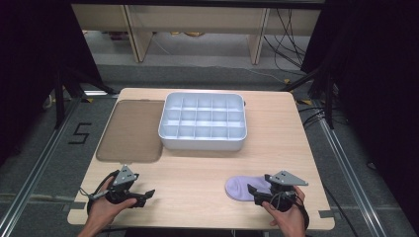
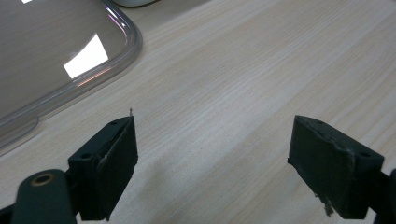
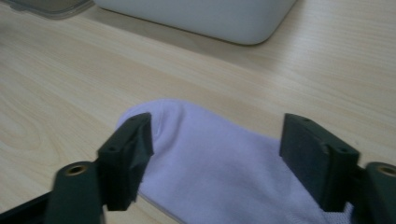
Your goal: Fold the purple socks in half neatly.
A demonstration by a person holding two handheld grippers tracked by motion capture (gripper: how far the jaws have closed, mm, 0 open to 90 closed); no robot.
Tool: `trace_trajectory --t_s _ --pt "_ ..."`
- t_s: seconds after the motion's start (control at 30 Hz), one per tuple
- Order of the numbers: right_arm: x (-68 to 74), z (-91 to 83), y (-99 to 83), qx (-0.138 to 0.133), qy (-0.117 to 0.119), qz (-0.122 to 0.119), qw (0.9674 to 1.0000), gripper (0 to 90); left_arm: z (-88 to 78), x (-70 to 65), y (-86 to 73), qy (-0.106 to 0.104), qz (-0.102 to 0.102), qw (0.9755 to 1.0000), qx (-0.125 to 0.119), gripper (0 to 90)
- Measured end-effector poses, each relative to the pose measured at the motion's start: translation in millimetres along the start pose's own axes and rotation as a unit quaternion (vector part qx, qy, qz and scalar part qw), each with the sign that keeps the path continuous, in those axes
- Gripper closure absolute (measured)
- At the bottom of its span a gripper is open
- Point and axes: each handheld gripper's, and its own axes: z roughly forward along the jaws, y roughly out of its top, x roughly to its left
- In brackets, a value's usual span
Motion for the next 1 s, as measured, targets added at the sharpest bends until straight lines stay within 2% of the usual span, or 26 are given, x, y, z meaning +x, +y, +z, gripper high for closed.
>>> trace_trajectory --t_s 0.1,0.13,0.17,0.2,0.3,0.4,0.43,0.5,0.6,0.63,0.67,0.7,0.77,0.83,0.93,0.97,1.0 --pt "0.6 -3.3 1.7 -0.006 0.009 -0.028 0.9995 44.0 0.2 0.1 0.2 0.002 0.010 0.9999 0.001 15.1" --pt "3.9 -4.4 1.5 -0.006 0.007 -0.017 0.9998 46.4 -0.1 -1.9 0.4 -0.001 0.002 1.0000 0.001 15.1" --pt "1.3 -4.1 2.1 -0.010 0.004 -0.034 0.9994 49.8 -1.3 -0.3 0.9 -0.002 0.018 0.9998 0.007 15.1" --pt "0.8 -4.3 2.1 -0.009 0.007 -0.034 0.9994 52.6 0.0 -1.8 0.9 -0.001 0.008 1.0000 -0.002 15.1" --pt "-0.5 -3.5 1.0 0.000 0.010 -0.032 0.9994 60.6 -0.2 -1.6 1.1 -0.001 0.010 0.9999 -0.003 15.1" --pt "-1.0 -3.3 1.2 0.003 0.014 -0.040 0.9991 64.0 -0.9 -1.0 1.4 -0.001 0.015 0.9999 0.001 15.2" --pt "0.8 -4.6 1.2 0.004 0.013 -0.039 0.9991 70.9 -1.1 -1.4 1.5 0.000 0.014 0.9999 0.001 15.3" --pt "1.2 -3.3 1.2 0.004 0.021 -0.045 0.9987 76.3 -1.2 -1.4 1.5 0.001 0.014 0.9999 0.001 15.4" --pt "2.8 -3.0 1.0 0.011 0.017 -0.050 0.9985 84.1 -0.9 -0.8 1.7 -0.001 0.019 0.9998 0.002 16.1" --pt "3.5 -3.3 0.8 0.012 0.014 -0.047 0.9987 85.7 -0.6 -1.0 1.7 -0.004 0.019 0.9998 0.002 16.3" --pt "2.4 -2.1 0.7 0.005 0.013 -0.057 0.9983 87.6 -0.3 -1.3 1.7 -0.003 0.017 0.9998 0.002 16.8" --pt "5.7 -2.8 0.2 0.014 0.015 -0.040 0.9990 89.7 -0.7 -1.5 1.9 -0.004 0.021 0.9998 0.003 17.3" --pt "4.4 -0.7 0.5 0.020 0.016 -0.057 0.9980 90.0 -0.1 -2.6 2.0 -0.005 0.015 0.9999 -0.002 17.3" --pt "5.3 2.8 -0.2 0.034 0.017 -0.062 0.9973 90.0 -0.4 -2.6 2.1 -0.005 0.015 0.9999 -0.003 17.4" --pt "4.9 7.2 0.5 0.040 0.012 -0.072 0.9966 90.0 0.1 -2.4 2.3 -0.006 0.012 0.9999 -0.004 17.4" --pt "5.0 8.5 0.5 0.040 0.012 -0.072 0.9965 90.0 -0.3 -0.9 2.8 -0.005 0.021 0.9998 0.003 17.5" --pt "4.6 10.2 1.5 0.042 0.010 -0.079 0.9960 90.0 0.3 -1.5 2.8 -0.006 0.015 0.9999 0.002 17.7"
